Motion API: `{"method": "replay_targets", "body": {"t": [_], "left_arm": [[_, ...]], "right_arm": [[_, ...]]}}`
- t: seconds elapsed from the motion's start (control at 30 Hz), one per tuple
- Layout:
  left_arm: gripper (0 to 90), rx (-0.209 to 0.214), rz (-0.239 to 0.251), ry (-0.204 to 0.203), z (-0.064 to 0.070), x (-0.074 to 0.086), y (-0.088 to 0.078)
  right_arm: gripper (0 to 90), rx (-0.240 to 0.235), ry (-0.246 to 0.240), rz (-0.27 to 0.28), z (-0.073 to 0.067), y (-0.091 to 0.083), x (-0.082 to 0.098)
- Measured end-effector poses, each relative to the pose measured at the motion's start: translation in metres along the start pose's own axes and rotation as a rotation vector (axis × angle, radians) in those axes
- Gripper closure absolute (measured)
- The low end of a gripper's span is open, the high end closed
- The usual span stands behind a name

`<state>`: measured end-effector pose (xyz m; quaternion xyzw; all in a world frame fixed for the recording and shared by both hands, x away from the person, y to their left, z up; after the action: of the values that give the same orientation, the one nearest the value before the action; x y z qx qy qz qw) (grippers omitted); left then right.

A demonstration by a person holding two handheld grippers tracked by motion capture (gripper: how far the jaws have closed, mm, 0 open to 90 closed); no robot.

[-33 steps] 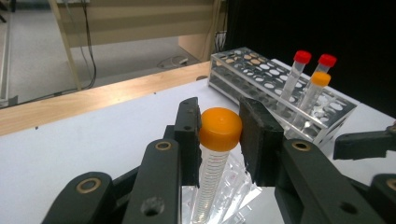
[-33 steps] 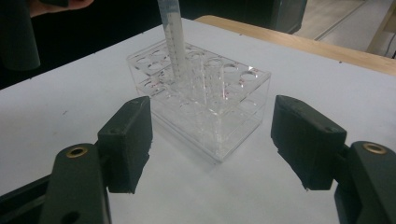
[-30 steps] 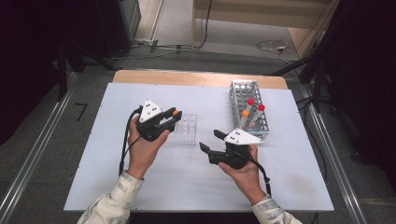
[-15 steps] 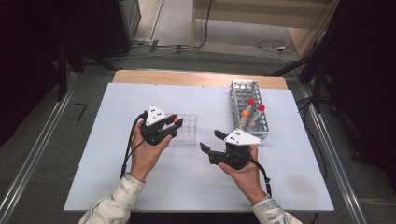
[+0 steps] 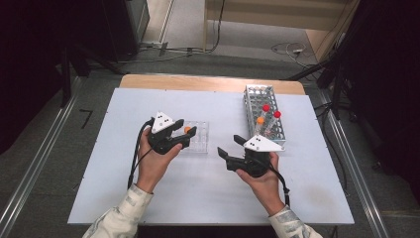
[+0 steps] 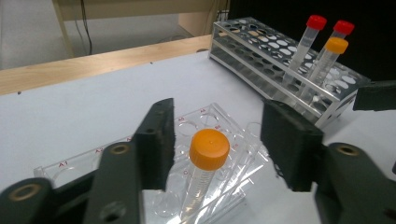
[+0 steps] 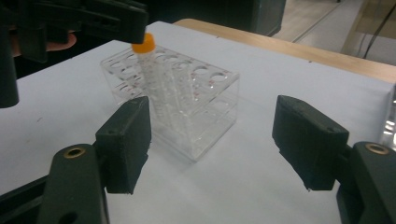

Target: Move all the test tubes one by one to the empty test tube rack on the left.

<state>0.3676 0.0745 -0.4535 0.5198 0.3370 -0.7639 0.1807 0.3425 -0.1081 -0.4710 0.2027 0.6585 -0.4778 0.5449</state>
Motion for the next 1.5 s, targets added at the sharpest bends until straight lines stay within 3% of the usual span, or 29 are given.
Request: {"method": "replay_targets", "body": {"t": [0.13,0.27,0.63,1.1,1.5], "left_arm": [[27.0,0.012,-0.003,-0.037,-0.001,0.001,0.001],[20.8,0.000,-0.017,-0.047,-0.005,0.004,0.003],[20.9,-0.004,-0.002,-0.055,-0.006,0.001,-0.001],[21.1,-0.006,0.008,-0.052,-0.005,0.000,-0.001],[21.9,-0.004,0.015,-0.052,-0.005,-0.001,-0.001]], "right_arm": [[26.1,0.043,0.019,0.000,0.014,-0.001,-0.002],[26.2,0.089,0.046,0.004,0.029,-0.002,-0.003],[26.6,0.196,0.068,0.007,0.064,-0.005,-0.004],[28.9,0.294,0.089,-0.037,0.092,0.006,0.004],[44.5,0.342,0.072,-0.057,0.107,0.024,0.011]]}}
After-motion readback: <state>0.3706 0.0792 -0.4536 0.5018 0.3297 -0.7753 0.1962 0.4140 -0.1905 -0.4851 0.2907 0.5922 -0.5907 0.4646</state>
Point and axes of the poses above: each handheld gripper's, and its own axes: y roughly forward along the jaws, x roughly out of its underside, z roughly to its right, the point moved 8 cm from there along y, roughly forward along the jaws, and after that the axes turned 14 degrees about x, right-handed, at the moved point
